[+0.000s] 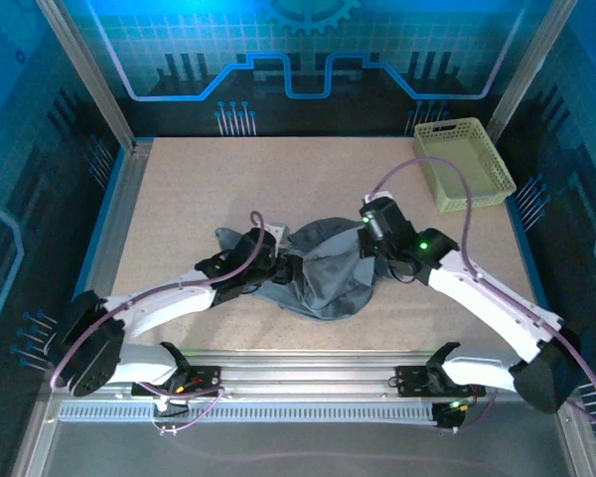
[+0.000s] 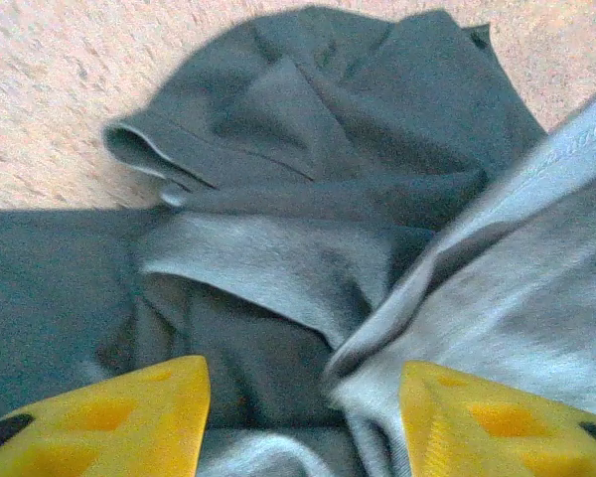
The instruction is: Fold the inside-out t-shirt
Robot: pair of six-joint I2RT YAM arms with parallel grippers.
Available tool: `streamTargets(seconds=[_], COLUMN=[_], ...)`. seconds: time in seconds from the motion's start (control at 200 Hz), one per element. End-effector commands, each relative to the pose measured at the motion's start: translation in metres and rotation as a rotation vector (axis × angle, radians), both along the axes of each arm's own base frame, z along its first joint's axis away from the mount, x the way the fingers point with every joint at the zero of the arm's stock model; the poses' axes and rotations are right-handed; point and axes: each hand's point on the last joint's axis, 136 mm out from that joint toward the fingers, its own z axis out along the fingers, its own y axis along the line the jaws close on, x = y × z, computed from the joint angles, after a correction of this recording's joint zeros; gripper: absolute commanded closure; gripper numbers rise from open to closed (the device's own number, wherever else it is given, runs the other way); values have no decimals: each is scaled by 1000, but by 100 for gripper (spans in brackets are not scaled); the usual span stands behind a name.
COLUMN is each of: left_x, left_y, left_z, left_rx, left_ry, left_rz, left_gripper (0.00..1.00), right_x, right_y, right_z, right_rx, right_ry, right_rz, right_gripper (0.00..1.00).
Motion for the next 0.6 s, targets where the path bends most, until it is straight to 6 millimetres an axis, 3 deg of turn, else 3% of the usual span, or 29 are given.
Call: streamTargets(seconds=[0.0, 0.035, 0.12, 0.2, 0.295, 0.4, 0.425, 0.595], left_x=[6, 11, 21, 31, 46, 66, 72, 109], left_y=[39, 58, 106, 150, 186, 205, 207, 203], left_z=[10, 8, -7, -27, -46, -63, -64, -62], left_rx=[29, 54, 98, 108, 160, 127, 121, 106], left_ry=[-20, -4, 88, 214, 315, 397, 399, 378], left_rz=[142, 215, 399, 564, 691, 751, 756, 722], left_gripper=[27, 20, 16, 15, 14, 14, 14, 14], right_x=[-7, -9, -15, -19, -23, -25, -28, -32], right_y=[-39, -48, -64, -74, -85, -91, -92, -93], right_z=[3, 3, 3, 3, -1, 2, -8, -11], right_rx=[-6, 4, 29, 59, 67, 91, 82, 88], right_ry=[-25, -32, -44, -57, -49, -51, -33, -28], right_rz=[-134, -160, -206, -228, -269, -284, -284, -272], right_gripper=[100, 100, 100, 100, 100, 100, 100, 100])
